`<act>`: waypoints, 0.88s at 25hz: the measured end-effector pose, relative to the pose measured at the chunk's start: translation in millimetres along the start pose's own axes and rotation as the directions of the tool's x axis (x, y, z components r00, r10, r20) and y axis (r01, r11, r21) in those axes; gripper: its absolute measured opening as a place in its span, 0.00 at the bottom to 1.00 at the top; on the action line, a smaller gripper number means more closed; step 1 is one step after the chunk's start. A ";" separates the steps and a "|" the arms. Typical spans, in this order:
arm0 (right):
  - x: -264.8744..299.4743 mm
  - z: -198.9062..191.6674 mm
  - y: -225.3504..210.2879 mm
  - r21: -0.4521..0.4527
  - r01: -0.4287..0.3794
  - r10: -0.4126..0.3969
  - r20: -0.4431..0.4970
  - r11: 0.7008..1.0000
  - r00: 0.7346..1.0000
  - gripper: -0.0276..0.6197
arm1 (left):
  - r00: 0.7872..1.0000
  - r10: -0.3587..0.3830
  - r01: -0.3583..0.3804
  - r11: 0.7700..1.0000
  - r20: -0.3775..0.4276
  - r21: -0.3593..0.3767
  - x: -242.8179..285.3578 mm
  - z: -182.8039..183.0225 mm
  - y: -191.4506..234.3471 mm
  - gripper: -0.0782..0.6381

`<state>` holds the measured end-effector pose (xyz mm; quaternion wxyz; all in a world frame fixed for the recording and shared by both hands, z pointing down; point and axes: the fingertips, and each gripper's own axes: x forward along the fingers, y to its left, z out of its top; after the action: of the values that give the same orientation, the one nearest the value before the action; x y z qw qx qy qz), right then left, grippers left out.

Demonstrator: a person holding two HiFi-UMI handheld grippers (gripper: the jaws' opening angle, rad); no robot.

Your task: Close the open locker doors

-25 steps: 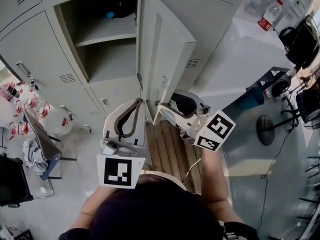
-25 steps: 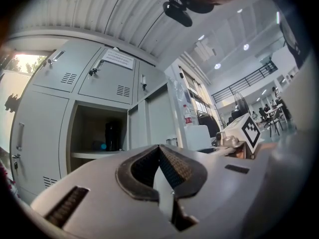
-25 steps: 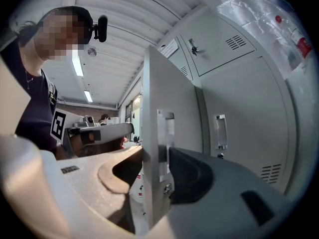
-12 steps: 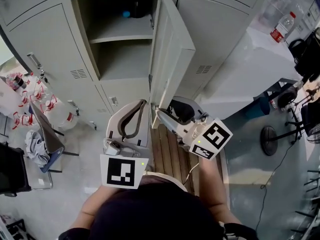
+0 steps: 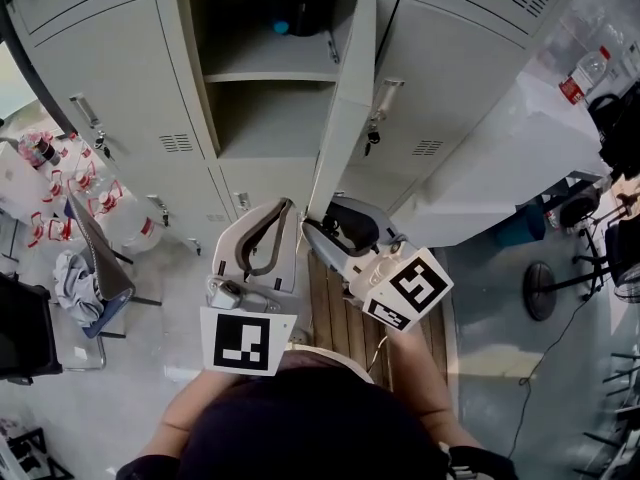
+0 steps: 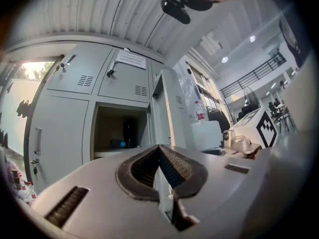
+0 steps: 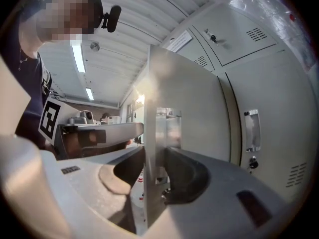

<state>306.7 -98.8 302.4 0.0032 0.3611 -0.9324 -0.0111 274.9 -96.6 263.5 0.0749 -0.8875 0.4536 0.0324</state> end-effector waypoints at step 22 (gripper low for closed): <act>114.2 2.8 13.3 0.014 0.115 -0.116 0.002 0.993 0.993 0.22 | 0.998 -0.036 0.035 0.999 -0.044 -0.020 2.0 -17.8 108.5 0.11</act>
<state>213.3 -165.8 299.7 -0.0015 0.4145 -0.9100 -0.0053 188.0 -163.7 269.6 0.0567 -0.8966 0.4390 0.0156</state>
